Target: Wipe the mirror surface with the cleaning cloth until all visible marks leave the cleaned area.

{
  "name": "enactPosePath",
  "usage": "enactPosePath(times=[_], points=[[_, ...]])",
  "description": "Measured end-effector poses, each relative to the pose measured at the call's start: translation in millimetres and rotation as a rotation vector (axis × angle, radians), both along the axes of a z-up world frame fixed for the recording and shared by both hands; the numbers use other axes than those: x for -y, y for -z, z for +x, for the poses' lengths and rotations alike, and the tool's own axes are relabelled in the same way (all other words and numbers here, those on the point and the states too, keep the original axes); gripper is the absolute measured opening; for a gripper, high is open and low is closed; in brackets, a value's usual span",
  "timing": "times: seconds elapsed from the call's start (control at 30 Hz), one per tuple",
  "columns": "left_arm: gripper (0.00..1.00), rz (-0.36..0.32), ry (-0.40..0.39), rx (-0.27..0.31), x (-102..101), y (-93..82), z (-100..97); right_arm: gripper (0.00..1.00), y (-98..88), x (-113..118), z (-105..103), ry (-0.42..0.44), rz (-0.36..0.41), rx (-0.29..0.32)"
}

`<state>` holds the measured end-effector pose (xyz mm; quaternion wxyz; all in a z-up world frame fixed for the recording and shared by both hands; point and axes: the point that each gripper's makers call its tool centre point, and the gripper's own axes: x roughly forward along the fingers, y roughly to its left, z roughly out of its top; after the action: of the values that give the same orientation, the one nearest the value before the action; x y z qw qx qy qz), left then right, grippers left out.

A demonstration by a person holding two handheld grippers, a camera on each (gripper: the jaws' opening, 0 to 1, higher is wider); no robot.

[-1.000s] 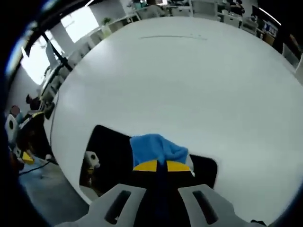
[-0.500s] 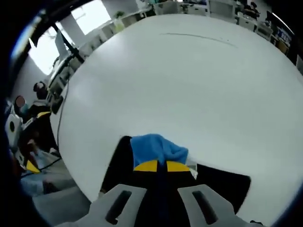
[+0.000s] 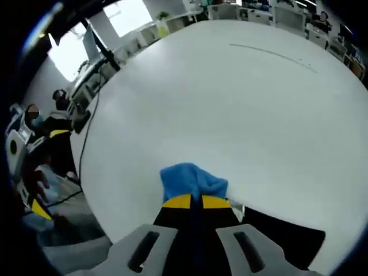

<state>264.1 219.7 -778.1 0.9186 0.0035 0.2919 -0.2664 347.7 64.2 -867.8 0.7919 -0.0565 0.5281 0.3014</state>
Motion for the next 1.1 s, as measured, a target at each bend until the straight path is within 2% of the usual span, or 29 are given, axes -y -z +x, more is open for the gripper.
enactPosePath(times=[0.13, 0.37, 0.53, 0.6, 0.87, 1.1], points=[[0.99, 0.004, 0.005, 0.003, 1.1, -1.6, 0.9, 0.0, -0.1, -0.5, -8.0, -0.009, 0.003, -0.015], [0.99, 0.003, 0.008, 0.006, 5.6, -1.6, 2.6, 0.0, 0.5, -0.1, -46.1, -0.052, 0.022, -0.053], [0.99, -0.003, 0.013, 0.009, 10.2, -0.8, 3.7, 0.0, 0.4, -1.4, -61.9, -0.085, 0.026, -0.044], [0.99, -0.006, 0.015, 0.008, 11.6, -0.3, 3.9, 0.0, 0.2, -1.2, -60.6, -0.096, 0.026, -0.028], [0.99, -0.006, 0.025, 0.006, 14.9, 0.1, 2.4, 0.0, -0.3, 3.8, -57.1, -0.06, 0.083, -0.044], [0.99, -0.006, 0.037, 0.011, 19.6, -1.8, 4.0, 0.0, -0.3, 47.1, -52.3, 0.02, 0.105, -0.042]])
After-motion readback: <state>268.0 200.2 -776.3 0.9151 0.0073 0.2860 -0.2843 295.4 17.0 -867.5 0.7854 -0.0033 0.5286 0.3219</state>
